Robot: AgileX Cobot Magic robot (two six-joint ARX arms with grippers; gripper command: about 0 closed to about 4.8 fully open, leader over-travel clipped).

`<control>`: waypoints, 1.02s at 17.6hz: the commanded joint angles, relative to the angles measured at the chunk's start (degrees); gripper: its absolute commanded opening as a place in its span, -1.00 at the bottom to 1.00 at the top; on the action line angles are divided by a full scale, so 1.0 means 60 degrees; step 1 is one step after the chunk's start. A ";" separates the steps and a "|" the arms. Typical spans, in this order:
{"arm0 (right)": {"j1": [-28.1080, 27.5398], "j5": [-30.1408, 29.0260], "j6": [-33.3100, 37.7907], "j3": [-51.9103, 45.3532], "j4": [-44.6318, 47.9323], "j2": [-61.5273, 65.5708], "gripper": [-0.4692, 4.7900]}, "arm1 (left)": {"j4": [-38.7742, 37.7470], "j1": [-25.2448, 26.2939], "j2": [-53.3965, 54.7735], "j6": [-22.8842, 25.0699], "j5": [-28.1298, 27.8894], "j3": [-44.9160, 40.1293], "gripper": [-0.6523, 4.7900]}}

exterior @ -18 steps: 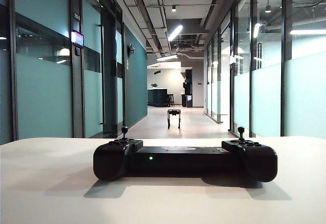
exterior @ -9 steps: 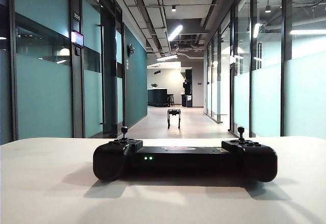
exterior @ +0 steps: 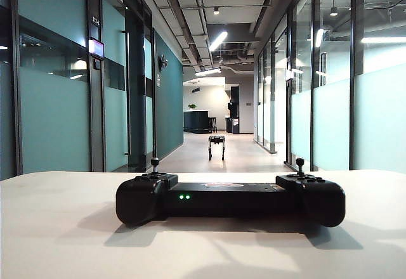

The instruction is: Push the left joystick on the remote control sitting on the white table forward to make the robot dog walk in a straight line until it approaches the door.

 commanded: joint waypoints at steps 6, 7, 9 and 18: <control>-0.0984 -0.0270 0.0809 -0.0084 0.0404 -0.0033 -0.84 | 0.0117 0.0004 0.0004 0.0036 0.0004 0.0029 -0.78; -0.1024 -0.0270 0.0838 -0.0084 0.0401 -0.0033 -0.84 | 0.0117 0.0004 0.0004 0.0036 0.0004 0.0029 -0.78; -0.1009 -0.0310 0.0838 -0.0084 0.0386 -0.0033 -0.84 | 0.0117 0.0004 0.0004 0.0036 0.0004 0.0029 -0.78; -0.1005 -0.0678 0.0834 -0.0084 0.0284 -0.0033 -0.84 | 0.0117 0.0004 0.0004 0.0036 0.0004 0.0029 -0.78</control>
